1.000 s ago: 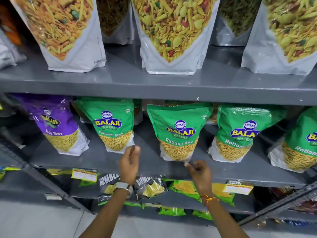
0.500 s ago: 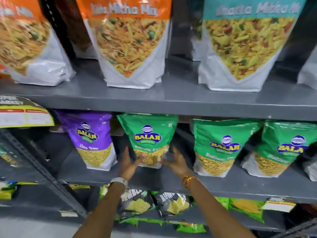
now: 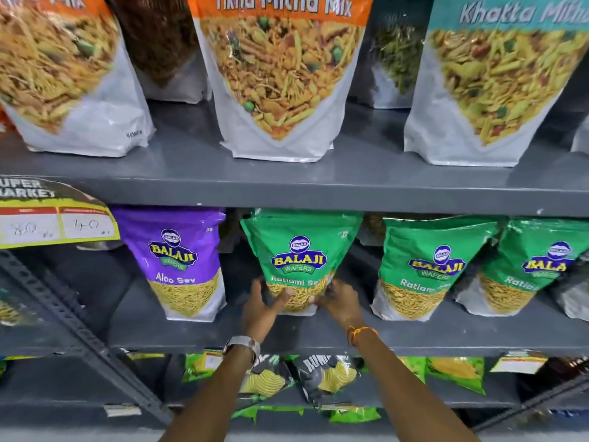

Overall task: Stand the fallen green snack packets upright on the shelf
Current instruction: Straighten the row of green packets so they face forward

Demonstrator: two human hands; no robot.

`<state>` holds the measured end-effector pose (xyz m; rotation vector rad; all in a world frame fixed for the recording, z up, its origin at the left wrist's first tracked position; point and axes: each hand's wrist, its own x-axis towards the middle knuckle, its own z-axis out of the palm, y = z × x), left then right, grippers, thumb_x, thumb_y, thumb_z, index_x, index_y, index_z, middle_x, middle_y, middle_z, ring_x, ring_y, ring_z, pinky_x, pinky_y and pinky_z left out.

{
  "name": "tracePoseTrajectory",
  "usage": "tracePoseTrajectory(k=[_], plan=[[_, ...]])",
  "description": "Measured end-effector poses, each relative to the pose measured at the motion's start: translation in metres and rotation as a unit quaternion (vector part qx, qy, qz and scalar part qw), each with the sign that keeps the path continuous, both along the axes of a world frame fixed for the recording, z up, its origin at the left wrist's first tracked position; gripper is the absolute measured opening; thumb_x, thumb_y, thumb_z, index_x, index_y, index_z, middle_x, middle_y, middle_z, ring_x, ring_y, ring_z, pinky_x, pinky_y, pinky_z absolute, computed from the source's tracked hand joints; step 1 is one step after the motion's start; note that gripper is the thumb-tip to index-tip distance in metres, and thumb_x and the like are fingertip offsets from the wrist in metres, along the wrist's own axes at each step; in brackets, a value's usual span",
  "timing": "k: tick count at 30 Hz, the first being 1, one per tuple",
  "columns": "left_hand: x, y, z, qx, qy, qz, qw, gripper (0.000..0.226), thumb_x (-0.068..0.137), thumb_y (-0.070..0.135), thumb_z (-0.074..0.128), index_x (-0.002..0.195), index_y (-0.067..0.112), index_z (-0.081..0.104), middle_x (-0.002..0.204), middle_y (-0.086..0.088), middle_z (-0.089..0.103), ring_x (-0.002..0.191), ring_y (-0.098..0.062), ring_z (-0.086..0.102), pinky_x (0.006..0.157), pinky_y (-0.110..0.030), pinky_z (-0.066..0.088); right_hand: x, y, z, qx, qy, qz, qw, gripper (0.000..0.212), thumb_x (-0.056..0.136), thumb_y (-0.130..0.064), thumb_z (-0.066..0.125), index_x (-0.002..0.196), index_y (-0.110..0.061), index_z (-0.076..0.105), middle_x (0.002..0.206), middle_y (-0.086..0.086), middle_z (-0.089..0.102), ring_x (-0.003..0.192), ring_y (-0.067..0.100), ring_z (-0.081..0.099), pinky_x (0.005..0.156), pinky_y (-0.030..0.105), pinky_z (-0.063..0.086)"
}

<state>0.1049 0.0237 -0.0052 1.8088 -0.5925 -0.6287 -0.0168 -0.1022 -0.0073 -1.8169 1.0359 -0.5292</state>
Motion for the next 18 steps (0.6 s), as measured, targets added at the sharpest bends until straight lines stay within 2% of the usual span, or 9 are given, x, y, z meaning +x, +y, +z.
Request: tracePoseTrajectory(k=[3,7,11,15,18], plan=[[-0.006,0.002,-0.002,0.008,-0.010,-0.003,1.000,0.092,0.050,0.072,0.058,0.121,0.017,0.043,0.117,-0.014,0.062,0.108,-0.033,0.058,0.090,-0.050,0.049,-0.008,0.003,-0.001,0.009,-0.021,0.001,1.000,0.037,0.066,-0.006,0.079,0.100,-0.003,0.066,0.107,0.016,0.070,0.100,0.029,0.065,0.090,0.048,0.053],[-0.014,0.006,-0.002,0.020,-0.027,0.003,0.999,0.076,0.051,0.074,0.058,0.109,0.027,0.045,0.098,0.000,0.062,0.093,-0.025,0.063,0.074,-0.039,0.050,-0.016,0.004,-0.003,0.037,-0.045,0.008,0.998,0.038,0.065,-0.001,0.079,0.100,-0.003,0.065,0.108,0.018,0.070,0.101,0.029,0.065,0.091,0.054,0.051],[-0.020,0.006,-0.001,0.014,-0.032,0.015,0.999,0.077,0.051,0.074,0.058,0.108,0.024,0.047,0.090,-0.001,0.058,0.090,-0.028,0.063,0.066,-0.033,0.045,-0.018,0.004,-0.002,0.050,-0.055,0.014,0.997,0.041,0.066,0.000,0.078,0.103,-0.004,0.064,0.111,0.017,0.069,0.104,0.029,0.064,0.093,0.054,0.051],[-0.024,0.004,0.001,-0.001,-0.016,0.015,1.000,0.082,0.051,0.072,0.059,0.112,0.020,0.046,0.099,-0.007,0.060,0.096,-0.031,0.061,0.069,-0.033,0.045,-0.018,0.006,-0.001,0.053,-0.057,0.015,0.997,0.044,0.068,-0.001,0.077,0.109,-0.003,0.061,0.117,0.017,0.066,0.110,0.029,0.061,0.097,0.048,0.049],[-0.025,0.005,0.004,-0.003,-0.011,0.005,1.000,0.084,0.053,0.071,0.059,0.118,0.020,0.044,0.111,-0.008,0.063,0.096,-0.025,0.061,0.069,-0.029,0.042,-0.019,0.010,-0.001,0.049,-0.054,0.014,0.997,0.045,0.071,-0.006,0.077,0.112,-0.003,0.058,0.120,0.015,0.065,0.112,0.026,0.060,0.095,0.040,0.049]])
